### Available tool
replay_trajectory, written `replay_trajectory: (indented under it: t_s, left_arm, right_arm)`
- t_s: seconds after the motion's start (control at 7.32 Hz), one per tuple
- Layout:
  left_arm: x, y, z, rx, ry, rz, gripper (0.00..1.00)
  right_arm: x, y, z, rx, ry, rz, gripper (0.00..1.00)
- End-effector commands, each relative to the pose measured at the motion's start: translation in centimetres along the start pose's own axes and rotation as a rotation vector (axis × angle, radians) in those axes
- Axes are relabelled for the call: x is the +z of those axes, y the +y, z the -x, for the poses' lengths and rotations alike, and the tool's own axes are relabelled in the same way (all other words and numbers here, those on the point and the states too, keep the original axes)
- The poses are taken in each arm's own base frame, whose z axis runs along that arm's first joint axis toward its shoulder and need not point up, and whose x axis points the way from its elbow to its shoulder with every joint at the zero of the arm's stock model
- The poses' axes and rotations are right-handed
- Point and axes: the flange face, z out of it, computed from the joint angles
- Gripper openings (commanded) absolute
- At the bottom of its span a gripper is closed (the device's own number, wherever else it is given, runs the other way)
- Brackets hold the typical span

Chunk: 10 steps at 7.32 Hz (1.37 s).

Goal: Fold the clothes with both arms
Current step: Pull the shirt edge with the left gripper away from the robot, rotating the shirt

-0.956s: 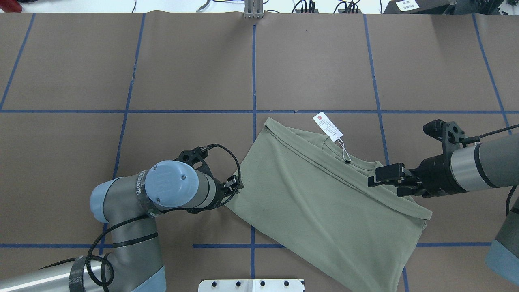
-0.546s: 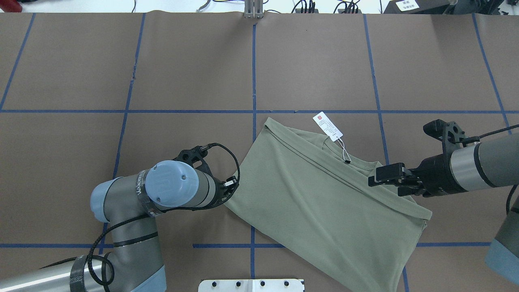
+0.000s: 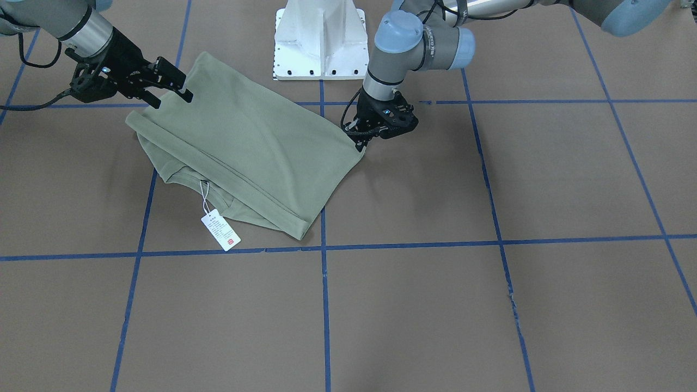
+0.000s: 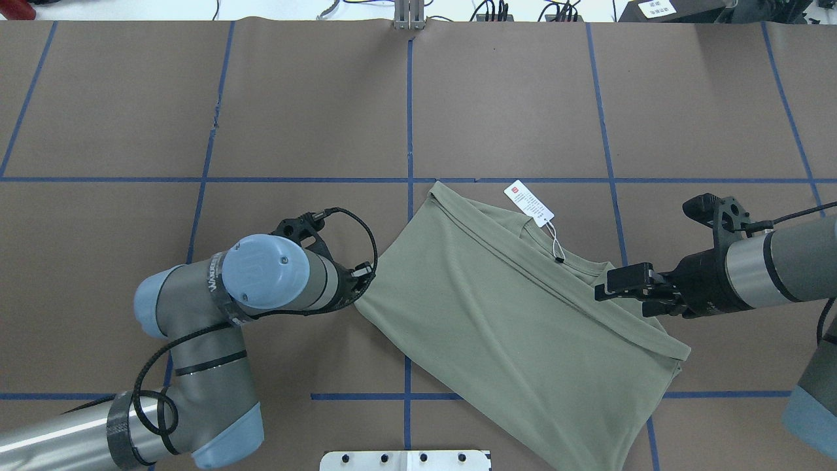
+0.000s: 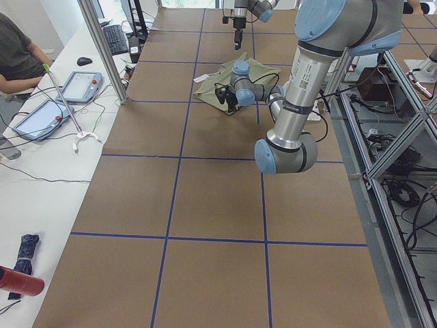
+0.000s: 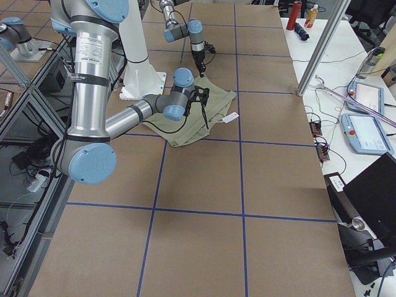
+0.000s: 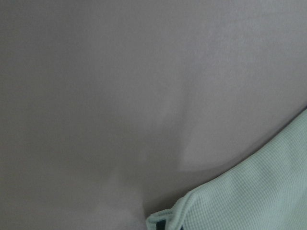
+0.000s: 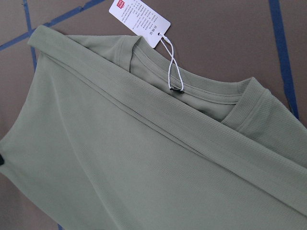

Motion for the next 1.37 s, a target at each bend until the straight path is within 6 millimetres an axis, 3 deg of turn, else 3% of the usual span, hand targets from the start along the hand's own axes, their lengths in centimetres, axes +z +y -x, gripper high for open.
replay_trajectory:
  t_s: [0.0,0.27,0.55,0.82,1.09,1.23]
  left_arm:
    - [-1.9,-6.8,-0.3,0.058,-0.008,-0.090,0.00]
    - [-2.6,-12.3,-1.4,0.091,0.000,-0.156,0.00]
    - [0.1,-18.4,-3.4,0.145,0.032,-0.216,0.00]
    - [0.9,-24.1,-5.7,0.206,0.018,-0.323,0.00]
    - [4.3,-26.9,-9.2,0.257,0.092,-0.362,0.00]
    - [4.9,-27.9,-11.9,0.275,0.101,-0.435,0.00]
  right_arm:
    - [0.0,0.0,0.1,-0.001,-0.001,0.000,1.00]
    - [0.1,-0.1,0.1,-0.002,-0.002,-0.002,1.00]
    - [0.1,-0.4,1.1,-0.011,-0.019,-0.012,1.00]
    - [0.2,-0.5,1.2,-0.010,-0.020,-0.018,1.00]
    - [0.3,-0.5,1.3,-0.011,-0.021,-0.017,1.00]
    - [0.3,-0.5,1.3,-0.012,-0.019,-0.018,1.00]
